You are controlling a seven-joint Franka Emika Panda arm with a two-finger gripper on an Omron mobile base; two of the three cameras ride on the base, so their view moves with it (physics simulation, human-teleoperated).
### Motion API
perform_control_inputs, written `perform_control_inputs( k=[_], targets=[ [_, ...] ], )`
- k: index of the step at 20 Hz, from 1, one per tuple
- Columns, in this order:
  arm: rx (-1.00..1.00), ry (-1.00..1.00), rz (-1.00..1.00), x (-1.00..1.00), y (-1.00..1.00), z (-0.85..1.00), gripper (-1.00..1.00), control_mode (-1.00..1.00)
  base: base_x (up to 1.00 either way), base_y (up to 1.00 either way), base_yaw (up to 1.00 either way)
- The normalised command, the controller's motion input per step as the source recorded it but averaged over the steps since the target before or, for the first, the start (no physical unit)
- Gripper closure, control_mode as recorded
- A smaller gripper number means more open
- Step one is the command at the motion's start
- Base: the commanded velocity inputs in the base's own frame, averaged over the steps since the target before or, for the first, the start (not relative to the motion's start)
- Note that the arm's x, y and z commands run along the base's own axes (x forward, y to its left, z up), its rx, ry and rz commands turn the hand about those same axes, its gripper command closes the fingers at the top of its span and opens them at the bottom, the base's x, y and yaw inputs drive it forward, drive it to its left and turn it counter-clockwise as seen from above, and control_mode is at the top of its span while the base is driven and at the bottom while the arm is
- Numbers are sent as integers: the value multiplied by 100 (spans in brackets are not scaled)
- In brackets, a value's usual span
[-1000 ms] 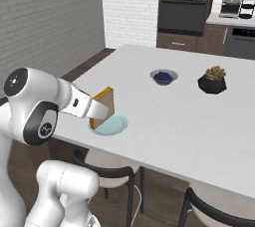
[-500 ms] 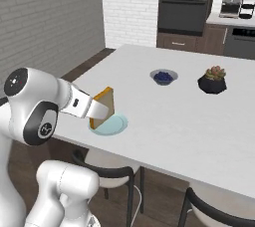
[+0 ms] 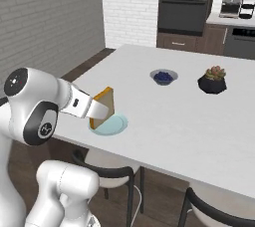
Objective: Start the toaster. Once the lever pops up, take the bread to the plate on the dining counter.
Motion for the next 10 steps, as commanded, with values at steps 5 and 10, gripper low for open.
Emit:
perform_control_inputs(
  k=[5, 10],
  targets=[
    [0, 0, 0, 0, 0, 0, 100, -100, 0, 0, 0],
    [0, 0, 0, -8, 0, -1, 100, -100, 0, 0, 0]
  ],
)
